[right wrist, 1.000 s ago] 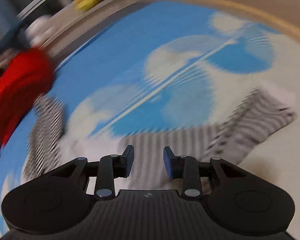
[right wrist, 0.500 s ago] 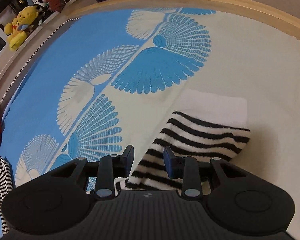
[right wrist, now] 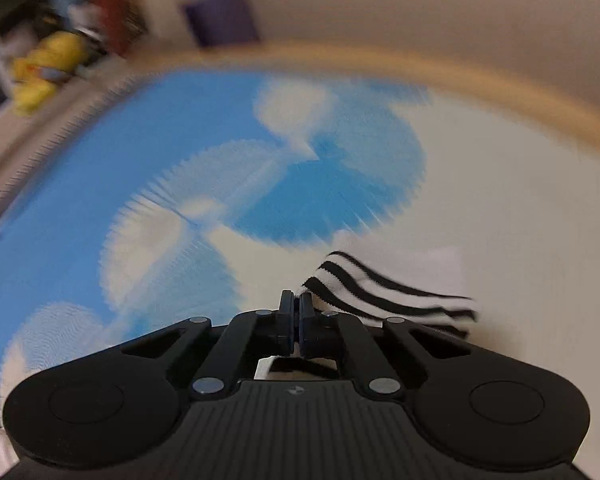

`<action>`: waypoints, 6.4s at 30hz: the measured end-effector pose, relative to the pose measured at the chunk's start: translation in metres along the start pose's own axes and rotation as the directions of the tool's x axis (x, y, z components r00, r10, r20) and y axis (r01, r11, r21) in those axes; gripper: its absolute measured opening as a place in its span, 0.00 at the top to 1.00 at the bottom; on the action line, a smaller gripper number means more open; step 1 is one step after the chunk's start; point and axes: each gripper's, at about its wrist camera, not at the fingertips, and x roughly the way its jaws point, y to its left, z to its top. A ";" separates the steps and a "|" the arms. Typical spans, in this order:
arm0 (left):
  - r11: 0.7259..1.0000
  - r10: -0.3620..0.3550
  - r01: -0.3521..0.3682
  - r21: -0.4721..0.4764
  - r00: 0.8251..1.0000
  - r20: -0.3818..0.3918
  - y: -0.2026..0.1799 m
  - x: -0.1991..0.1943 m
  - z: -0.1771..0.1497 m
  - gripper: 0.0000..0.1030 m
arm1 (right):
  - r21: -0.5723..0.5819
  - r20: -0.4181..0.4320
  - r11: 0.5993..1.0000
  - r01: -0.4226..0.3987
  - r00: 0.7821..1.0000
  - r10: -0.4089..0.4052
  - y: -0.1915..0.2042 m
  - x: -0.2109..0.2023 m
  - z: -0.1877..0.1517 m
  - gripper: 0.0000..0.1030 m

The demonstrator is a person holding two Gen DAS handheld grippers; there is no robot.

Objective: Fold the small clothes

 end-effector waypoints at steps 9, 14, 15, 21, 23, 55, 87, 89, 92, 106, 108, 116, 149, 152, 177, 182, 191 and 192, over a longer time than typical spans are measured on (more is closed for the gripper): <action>0.993 -0.022 0.026 -0.115 0.999 0.033 0.024 -0.013 0.015 0.68 | -0.459 -0.101 0.438 -0.772 0.536 0.838 0.181 -0.194 -0.111 0.93; 0.979 -0.046 0.054 -0.198 0.998 0.047 0.042 -0.018 0.023 0.68 | -0.398 -0.594 0.346 -0.850 0.526 0.608 0.222 -0.202 -0.203 0.55; 0.976 -0.048 0.058 -0.209 0.998 0.049 0.045 -0.019 0.023 0.68 | -0.417 -0.614 0.388 -0.822 0.569 0.546 0.220 -0.203 -0.210 0.55; 0.969 -0.056 0.060 -0.238 0.998 0.023 0.056 -0.012 0.017 0.68 | -0.321 -0.541 0.653 -0.686 0.699 0.468 0.180 -0.179 -0.183 0.48; 0.964 -0.067 0.065 -0.258 0.998 0.002 0.060 -0.005 0.012 0.68 | -0.287 -0.520 0.744 -0.603 0.750 0.408 0.161 -0.152 -0.183 0.48; 0.999 -0.024 0.027 0.036 0.996 -0.085 -0.012 0.025 -0.018 0.68 | -0.320 -0.519 0.865 -0.386 0.835 0.180 0.096 -0.085 -0.179 0.52; 0.999 0.033 -0.033 0.002 0.996 -0.086 0.014 0.021 -0.037 0.64 | -0.360 -0.513 0.830 -0.427 0.833 0.206 0.067 -0.089 -0.190 0.86; 0.999 0.033 -0.033 -0.003 0.996 -0.088 0.013 0.023 -0.037 0.64 | -0.340 -0.519 0.820 -0.460 0.819 0.244 0.073 -0.090 -0.191 0.61; 0.999 0.039 -0.039 0.008 0.994 -0.098 0.011 0.029 -0.039 0.64 | -0.390 -0.545 0.792 -0.469 0.811 0.212 0.083 -0.086 -0.204 0.65; 0.996 0.075 -0.076 0.041 0.997 0.009 -0.008 0.016 -0.030 0.54 | -0.395 -0.405 0.824 -0.407 0.882 0.242 0.091 -0.114 -0.173 0.54; 0.995 0.076 -0.081 0.053 0.993 0.089 -0.017 0.006 -0.027 0.50 | -0.408 -0.386 0.796 -0.447 0.875 0.294 0.099 -0.123 -0.168 0.53; 0.997 0.071 -0.069 -0.015 0.967 0.246 -0.028 -0.009 -0.009 0.39 | -0.555 -0.285 0.710 -0.434 0.901 0.328 0.132 -0.145 -0.165 0.53; 1.000 0.016 -0.010 -0.023 0.967 0.253 -0.081 0.183 0.281 0.72 | -0.697 -0.211 0.675 -0.242 0.969 0.129 0.138 -0.108 -0.129 0.54; 0.997 0.047 -0.031 -0.071 0.967 0.249 -0.086 0.210 0.303 0.61 | -0.703 -0.219 0.671 -0.235 0.969 0.111 0.137 -0.101 -0.131 0.54; 0.701 -0.443 0.181 0.690 0.869 0.221 -0.126 0.001 0.098 0.98 | -0.571 -0.257 0.755 -0.323 0.943 0.210 0.138 -0.110 -0.107 0.54; 0.593 -0.365 0.257 0.763 0.931 -0.030 -0.088 -0.058 -0.036 0.94 | -0.466 -0.236 0.797 -0.385 0.922 0.308 0.139 -0.140 -0.093 0.53; 0.967 -0.206 0.214 -0.142 0.976 0.069 -0.010 -0.020 -0.003 0.77 | -0.329 -0.418 0.764 -0.555 0.811 0.409 0.154 -0.148 -0.132 0.53; 0.968 -0.195 0.196 -0.158 0.981 0.024 -0.012 -0.006 -0.002 0.76 | -0.290 -0.463 0.765 -0.576 0.783 0.414 0.156 -0.144 -0.139 0.53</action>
